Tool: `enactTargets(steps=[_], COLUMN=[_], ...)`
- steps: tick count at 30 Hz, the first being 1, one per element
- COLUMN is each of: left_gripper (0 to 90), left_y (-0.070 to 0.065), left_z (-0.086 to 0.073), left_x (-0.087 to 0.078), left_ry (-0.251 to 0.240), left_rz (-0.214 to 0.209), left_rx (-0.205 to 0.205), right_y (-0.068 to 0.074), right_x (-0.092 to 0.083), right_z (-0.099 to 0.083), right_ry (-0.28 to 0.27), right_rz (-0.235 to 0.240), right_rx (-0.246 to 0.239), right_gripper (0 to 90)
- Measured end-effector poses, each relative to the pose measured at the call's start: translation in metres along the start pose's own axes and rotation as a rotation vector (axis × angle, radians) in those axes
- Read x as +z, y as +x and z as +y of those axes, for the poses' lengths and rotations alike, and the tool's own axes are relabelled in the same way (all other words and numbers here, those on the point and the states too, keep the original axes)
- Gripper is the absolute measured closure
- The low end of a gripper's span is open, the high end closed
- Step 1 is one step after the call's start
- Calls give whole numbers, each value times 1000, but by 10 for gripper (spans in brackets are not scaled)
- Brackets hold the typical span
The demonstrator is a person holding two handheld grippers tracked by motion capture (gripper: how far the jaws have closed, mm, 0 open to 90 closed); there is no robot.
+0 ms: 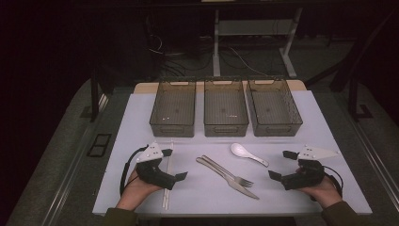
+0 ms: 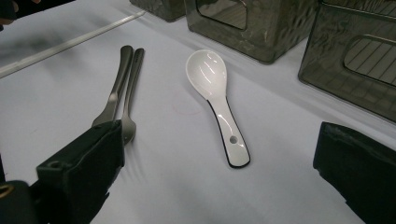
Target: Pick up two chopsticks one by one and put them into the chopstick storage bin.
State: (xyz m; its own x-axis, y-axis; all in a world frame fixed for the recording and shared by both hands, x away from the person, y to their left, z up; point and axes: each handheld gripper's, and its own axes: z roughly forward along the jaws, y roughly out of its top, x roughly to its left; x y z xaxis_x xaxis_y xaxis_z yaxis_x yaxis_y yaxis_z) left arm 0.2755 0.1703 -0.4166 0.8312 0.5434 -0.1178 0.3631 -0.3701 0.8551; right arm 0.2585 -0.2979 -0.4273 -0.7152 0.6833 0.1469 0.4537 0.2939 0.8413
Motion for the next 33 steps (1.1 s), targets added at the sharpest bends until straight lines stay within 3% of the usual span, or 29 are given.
enactTargets(steps=[7,14,19,21,31,33], left_gripper=[1,144,262,352,520,543], left_y=[0,-1,-1,0,7,8], left_z=[1,2,0,-1,-7,-11], left_x=[0,-2,-5,-5,-9,-10], left_ry=[11,23,34,48,104,141], left_rz=[6,20,5,6,47,65], left_rx=[-4,-8,-20,-23,-44,-58], right_y=[0,1,3,3,3,3], right_x=[-3,-4,-5,-5,-5,-5], right_z=[0,1,1,1,1,1], right_ry=[-7,-8,-10,-6,-5,-5], right_rz=[-1,0,-6,-7,-5,-7], right_rx=[3,1,-1,-4,-6,-6], right_gripper=[20,20,20,20,20,20])
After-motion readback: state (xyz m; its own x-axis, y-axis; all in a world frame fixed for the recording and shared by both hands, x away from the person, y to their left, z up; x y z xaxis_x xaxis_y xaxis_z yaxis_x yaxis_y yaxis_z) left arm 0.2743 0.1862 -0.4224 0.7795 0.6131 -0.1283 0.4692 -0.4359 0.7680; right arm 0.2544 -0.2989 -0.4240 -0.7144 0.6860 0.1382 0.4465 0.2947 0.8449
